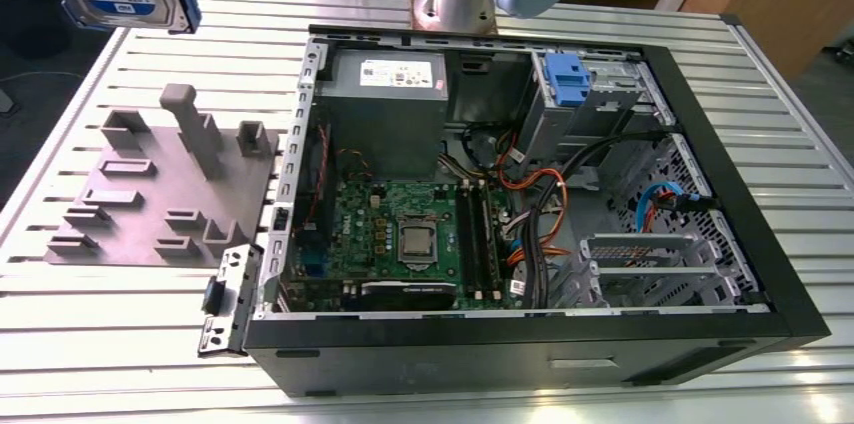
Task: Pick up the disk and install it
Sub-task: 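Pick up the disk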
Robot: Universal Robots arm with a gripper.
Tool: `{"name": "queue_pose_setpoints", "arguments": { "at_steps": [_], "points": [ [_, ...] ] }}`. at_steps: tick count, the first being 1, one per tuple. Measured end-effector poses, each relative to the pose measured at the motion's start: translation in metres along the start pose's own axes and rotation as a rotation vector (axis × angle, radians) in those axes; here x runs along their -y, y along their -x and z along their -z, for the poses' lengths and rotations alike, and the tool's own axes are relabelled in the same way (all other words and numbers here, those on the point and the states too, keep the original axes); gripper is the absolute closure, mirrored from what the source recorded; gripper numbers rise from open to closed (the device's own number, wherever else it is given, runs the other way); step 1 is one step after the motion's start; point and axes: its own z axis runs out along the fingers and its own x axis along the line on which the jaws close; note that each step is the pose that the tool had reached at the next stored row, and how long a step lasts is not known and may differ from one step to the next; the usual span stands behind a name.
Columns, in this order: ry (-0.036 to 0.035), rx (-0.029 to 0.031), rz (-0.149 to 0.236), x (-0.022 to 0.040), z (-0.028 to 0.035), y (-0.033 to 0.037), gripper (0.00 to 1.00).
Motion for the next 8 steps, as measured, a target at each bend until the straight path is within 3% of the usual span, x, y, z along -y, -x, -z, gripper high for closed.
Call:
{"name": "queue_pose_setpoints", "arguments": {
  "at_steps": [8],
  "points": [
    [0.0000, 0.0000, 0.000, 0.0024, 0.0000, 0.0001, 0.63]
  ]
}}
